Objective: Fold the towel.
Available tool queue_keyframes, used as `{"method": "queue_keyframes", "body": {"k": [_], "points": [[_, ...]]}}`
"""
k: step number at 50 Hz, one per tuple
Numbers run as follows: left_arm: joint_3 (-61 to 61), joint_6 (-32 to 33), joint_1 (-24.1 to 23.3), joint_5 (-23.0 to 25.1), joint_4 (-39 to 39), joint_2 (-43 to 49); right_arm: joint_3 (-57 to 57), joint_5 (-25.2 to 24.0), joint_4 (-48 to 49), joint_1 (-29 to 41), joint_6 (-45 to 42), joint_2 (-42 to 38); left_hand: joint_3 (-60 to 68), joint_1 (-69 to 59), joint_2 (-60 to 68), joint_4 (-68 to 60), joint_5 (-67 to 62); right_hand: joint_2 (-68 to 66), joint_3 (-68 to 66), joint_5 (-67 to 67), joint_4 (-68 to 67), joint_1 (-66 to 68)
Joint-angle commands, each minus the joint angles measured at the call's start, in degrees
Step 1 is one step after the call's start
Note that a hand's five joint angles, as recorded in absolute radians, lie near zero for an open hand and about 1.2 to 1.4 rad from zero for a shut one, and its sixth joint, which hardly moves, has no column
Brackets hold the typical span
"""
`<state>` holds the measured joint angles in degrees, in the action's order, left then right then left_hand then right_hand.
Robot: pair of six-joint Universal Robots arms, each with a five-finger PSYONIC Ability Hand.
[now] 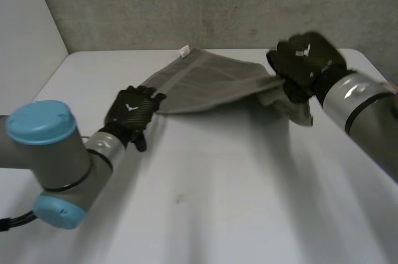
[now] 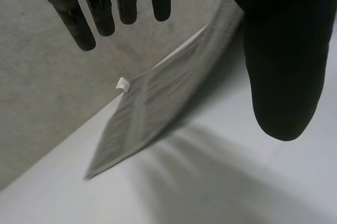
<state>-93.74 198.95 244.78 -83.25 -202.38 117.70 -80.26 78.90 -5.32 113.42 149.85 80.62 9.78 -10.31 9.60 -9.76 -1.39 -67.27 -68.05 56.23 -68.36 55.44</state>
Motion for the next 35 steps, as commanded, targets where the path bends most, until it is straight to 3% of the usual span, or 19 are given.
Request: {"method": "queue_keyframes", "body": {"k": [1,8,18,20,29,31,35], "points": [[8.03,-11.28,-3.69,-0.24,-1.87,7.97,4.5,0.37,-4.87,3.56,0.36,3.4,0.44,0.09,0.62,-0.46,1.17,-12.73,-11.95,13.77,-11.64,24.56],[13.23,-18.15,-5.1,-1.03,-3.54,12.37,5.55,1.16,-6.28,5.67,0.27,8.58,1.44,-0.91,1.63,-1.47,0.17,-12.73,-11.95,13.77,-11.64,24.56],[16.93,-18.33,-5.81,-6.31,-6.09,16.69,5.55,1.16,-7.68,5.76,0.27,12.89,8.68,-8.15,8.86,-8.7,-7.07,-12.73,-11.95,13.77,-11.64,24.56],[16.75,-18.33,-5.81,-6.31,-7.23,17.39,5.55,1.16,-8.03,5.67,0.18,13.42,16.72,-16.19,16.9,-16.74,-15.11,-12.73,-11.95,13.77,-11.64,24.56],[17.63,-17.72,-5.63,-5.69,-7.5,19.85,6.17,1.34,-8.65,4.88,-0.17,16.5,30.38,-29.85,30.56,-30.4,-28.77,-12.73,-11.95,13.77,-11.64,24.56],[18.16,-16.58,-5.54,-5.61,-8.37,20.37,6.17,1.34,-8.83,4.88,-0.17,16.85,46.27,-45.74,46.45,-46.29,-44.66,-12.73,-11.95,13.77,-11.64,24.56],[18.25,-16.14,-5.37,-5.43,-10.74,20.55,6.17,1.43,-9.35,4.79,-0.17,17.55,52.4,-51.87,52.59,-52.43,-50.79,-12.73,-11.95,13.77,-11.64,24.56]]}}
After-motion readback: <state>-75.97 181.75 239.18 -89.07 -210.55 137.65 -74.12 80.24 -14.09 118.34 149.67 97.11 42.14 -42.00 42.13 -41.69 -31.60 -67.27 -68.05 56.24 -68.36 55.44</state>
